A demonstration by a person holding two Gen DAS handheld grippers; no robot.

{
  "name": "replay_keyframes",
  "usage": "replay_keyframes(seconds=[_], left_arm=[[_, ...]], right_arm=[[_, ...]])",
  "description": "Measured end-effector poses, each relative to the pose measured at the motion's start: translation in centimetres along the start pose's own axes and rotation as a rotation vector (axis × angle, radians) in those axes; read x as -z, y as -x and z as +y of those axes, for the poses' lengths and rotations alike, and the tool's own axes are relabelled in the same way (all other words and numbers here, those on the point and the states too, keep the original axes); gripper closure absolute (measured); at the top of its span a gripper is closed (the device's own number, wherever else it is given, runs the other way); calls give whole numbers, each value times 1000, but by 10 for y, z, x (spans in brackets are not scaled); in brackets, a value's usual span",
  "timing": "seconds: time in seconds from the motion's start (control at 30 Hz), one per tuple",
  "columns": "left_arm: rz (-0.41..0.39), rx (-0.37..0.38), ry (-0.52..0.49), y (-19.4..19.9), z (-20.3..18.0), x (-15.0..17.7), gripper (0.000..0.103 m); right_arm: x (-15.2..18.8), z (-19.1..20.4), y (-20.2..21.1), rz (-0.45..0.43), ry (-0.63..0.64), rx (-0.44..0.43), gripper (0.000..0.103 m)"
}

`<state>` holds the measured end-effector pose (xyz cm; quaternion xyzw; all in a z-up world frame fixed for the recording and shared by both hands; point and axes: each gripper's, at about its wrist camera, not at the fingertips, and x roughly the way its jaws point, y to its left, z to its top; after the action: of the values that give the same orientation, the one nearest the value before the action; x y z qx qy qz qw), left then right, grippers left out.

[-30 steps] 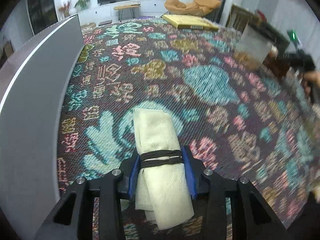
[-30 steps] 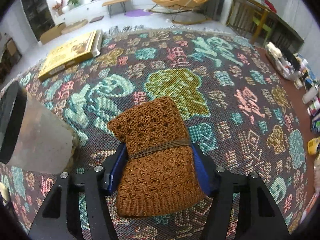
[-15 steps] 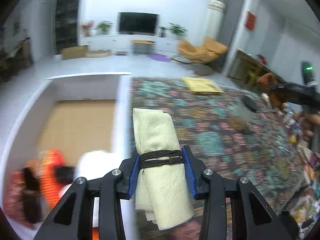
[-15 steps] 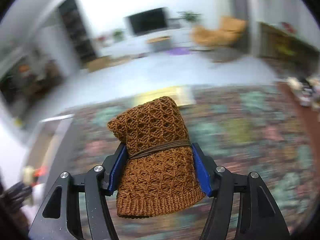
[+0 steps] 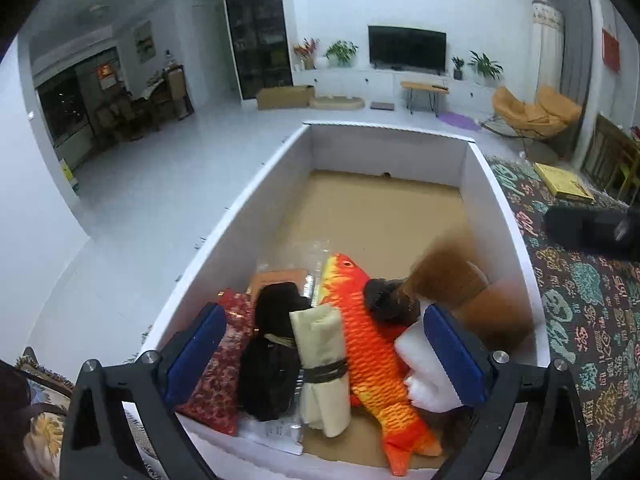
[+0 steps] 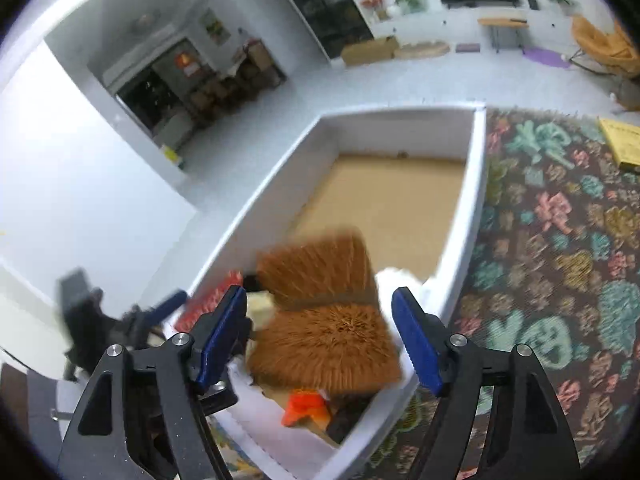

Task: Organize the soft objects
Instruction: 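Lower both items into the white box and open both grippers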

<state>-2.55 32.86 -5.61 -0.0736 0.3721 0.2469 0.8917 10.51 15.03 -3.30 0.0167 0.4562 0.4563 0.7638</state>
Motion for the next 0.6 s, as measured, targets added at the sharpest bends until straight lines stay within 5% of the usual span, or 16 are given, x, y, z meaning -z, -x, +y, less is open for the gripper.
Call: replay_keyframes(seconds=[0.3, 0.5, 0.6], left_arm=[[-10, -23, 51, 16, 7, 1, 4], [-59, -142, 21, 46, -2, 2, 4], [-67, -95, 39, 57, -1, 4, 4]], right_arm=[[11, 10, 42, -96, 105, 182, 25], [27, 23, 52, -108, 154, 276, 25], [35, 27, 53, -105, 159, 295, 25]])
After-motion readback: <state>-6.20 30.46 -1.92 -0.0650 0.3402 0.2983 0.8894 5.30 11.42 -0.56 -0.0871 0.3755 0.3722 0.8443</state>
